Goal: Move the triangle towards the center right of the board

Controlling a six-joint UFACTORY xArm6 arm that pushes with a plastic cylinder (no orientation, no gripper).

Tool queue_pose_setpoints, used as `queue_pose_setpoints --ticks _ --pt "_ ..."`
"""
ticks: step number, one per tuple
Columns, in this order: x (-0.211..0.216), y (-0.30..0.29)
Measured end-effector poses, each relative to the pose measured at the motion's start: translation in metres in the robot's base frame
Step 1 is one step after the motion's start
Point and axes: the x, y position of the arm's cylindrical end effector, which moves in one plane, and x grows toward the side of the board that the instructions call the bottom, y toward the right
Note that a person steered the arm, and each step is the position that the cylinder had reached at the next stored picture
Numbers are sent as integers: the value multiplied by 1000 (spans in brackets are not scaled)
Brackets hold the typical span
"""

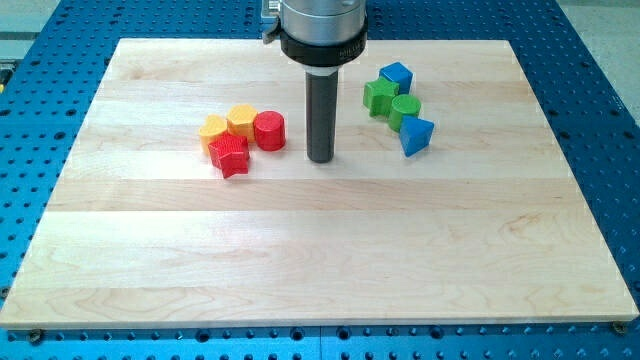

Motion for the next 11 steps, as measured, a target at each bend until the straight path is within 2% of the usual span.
queue_pose_setpoints --ticks 2,3,7,8,10,11 --pt "-41 1" --pt "-36 49" --pt "-35 165" --pt "-13 172" --pt "-17 162" --pt "-34 99"
